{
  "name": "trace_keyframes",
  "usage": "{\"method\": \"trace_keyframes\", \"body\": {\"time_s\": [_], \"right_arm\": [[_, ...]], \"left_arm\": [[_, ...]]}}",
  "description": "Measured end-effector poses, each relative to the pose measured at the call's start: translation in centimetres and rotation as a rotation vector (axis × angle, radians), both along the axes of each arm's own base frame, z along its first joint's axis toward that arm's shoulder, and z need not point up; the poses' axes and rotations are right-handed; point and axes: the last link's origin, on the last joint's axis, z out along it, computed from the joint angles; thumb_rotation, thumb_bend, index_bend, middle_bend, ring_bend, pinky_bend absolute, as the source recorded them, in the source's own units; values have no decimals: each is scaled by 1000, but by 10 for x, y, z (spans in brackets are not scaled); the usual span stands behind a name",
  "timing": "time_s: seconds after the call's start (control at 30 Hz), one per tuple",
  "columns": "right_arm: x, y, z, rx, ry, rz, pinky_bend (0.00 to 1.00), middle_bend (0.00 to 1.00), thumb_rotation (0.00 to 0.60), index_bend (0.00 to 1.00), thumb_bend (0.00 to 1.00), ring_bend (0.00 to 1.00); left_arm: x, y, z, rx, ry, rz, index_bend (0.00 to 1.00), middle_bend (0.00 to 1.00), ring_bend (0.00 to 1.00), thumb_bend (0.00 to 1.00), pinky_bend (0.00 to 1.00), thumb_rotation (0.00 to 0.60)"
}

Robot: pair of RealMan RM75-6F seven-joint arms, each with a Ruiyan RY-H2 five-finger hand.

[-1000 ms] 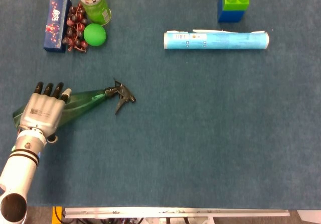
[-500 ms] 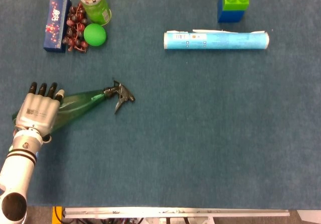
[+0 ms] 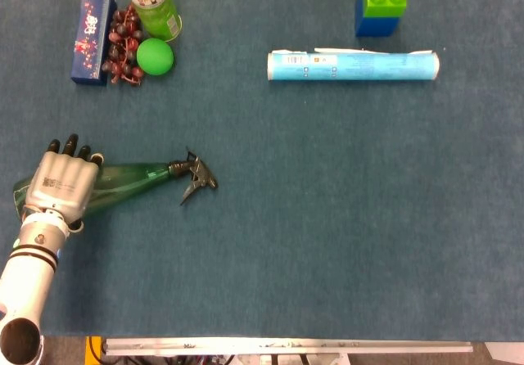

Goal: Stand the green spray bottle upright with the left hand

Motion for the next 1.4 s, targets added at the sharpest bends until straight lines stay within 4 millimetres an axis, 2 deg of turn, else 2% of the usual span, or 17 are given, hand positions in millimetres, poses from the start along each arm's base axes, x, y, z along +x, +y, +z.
{"method": "trace_keyframes", "body": {"time_s": [0.57, 1.4], "right_arm": [[0, 0, 0, -2, 0, 0, 359, 338, 600, 484, 96, 255], [-1, -1, 1, -1, -2, -2, 359, 338, 600, 484, 96, 255]], "left_arm": [[-1, -4, 8, 37, -76, -7, 305, 273, 50, 90, 147, 600], [-3, -5, 31, 115, -368, 56, 339, 309, 75, 90, 159, 600]]}}
